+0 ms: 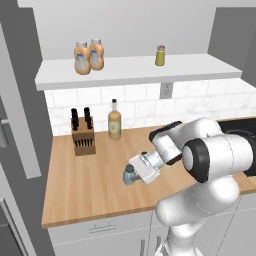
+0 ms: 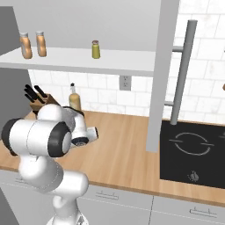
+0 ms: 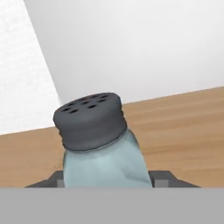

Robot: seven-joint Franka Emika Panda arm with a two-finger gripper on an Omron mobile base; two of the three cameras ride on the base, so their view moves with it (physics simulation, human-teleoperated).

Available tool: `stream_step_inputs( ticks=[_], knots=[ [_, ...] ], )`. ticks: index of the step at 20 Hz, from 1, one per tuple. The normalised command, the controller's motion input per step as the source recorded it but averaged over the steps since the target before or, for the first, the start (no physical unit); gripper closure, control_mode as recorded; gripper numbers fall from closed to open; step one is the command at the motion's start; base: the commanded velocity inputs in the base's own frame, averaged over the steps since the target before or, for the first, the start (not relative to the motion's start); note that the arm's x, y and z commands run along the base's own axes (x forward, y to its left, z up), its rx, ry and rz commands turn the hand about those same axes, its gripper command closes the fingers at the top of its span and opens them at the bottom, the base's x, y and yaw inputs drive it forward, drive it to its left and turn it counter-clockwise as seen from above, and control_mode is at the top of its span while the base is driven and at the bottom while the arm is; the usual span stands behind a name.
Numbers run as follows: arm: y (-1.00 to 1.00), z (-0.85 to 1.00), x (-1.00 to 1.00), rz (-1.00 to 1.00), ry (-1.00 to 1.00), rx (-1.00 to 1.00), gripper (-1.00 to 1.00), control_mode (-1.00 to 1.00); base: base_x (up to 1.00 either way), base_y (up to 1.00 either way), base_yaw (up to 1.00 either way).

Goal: Put the shaker and condiment bottle from the counter next to their counterparts in the cabinet.

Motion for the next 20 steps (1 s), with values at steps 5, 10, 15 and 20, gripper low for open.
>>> stream_step_inputs(
  ticks=[5,10,15,20],
  knots=[
    [-0.32,0.96,0.01,-0.36,-0.02,0.04,1.00,-1.00,0.00,0.00,0.00],
    [-0.40,0.75,0.01,-0.48,0.00,0.08,1.00,-1.00,0.00,0.00,0.00],
    [-0.56,0.67,-0.16,-0.50,0.00,0.13,1.00,-1.00,0.00,0.00,0.00],
    [-0.40,0.76,-0.03,-0.44,0.00,0.02,1.00,-1.00,0.00,0.00,0.00]
  ],
)
